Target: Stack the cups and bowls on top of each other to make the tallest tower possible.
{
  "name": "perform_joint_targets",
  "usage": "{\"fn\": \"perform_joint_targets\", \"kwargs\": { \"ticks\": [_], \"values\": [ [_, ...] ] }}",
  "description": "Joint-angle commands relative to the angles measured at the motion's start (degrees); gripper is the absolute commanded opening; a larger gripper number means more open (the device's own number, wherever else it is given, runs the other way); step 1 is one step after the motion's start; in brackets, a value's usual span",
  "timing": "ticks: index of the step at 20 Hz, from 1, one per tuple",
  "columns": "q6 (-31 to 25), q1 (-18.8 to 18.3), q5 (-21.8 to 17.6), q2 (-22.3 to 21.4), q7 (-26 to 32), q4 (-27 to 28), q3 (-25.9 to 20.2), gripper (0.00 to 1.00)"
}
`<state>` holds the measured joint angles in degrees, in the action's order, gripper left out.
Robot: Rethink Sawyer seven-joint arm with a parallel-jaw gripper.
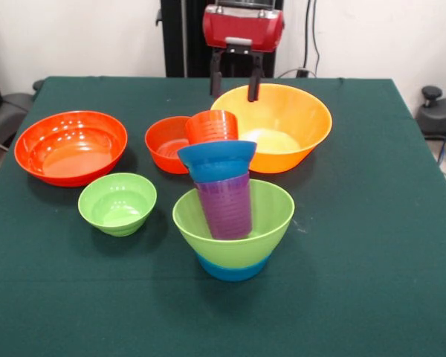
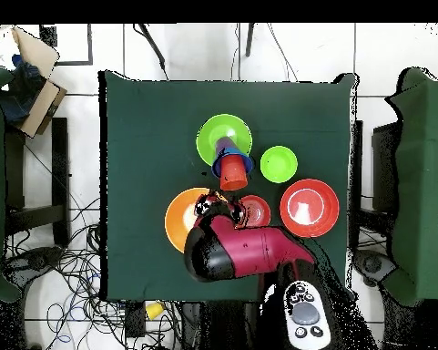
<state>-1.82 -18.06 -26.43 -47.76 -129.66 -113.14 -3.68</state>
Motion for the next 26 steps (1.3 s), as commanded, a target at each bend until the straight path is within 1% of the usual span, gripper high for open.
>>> {"fn": "perform_joint_targets", "kwargs": {
  "ticks": [1,3,5,10,16,20,22,26],
  "values": [
    [3.54,1.04,-3.74,5.58,-1.27,4.56,1.0,1.0],
    [4.57,1.42,-3.5,6.24,-1.44,5.45,1.42,1.0],
    [5.28,1.11,-3.29,6.65,-1.41,6.1,0.78,1.0],
    [6.39,-0.22,-2.78,7.22,-1.53,6.87,-3.07,1.0],
    [6.0,-1.39,-2.35,7.52,-1.49,7.3,-6.15,1.0],
    [6.25,-1.37,-2.18,7.58,-1.79,7.28,-6.75,1.0],
    [7.05,-0.92,-2.19,7.91,-2.05,7.64,-6.15,1.0],
    [7.53,-1.62,-2.78,8.3,-1.73,8.35,-7.15,1.0]
  ]
}}
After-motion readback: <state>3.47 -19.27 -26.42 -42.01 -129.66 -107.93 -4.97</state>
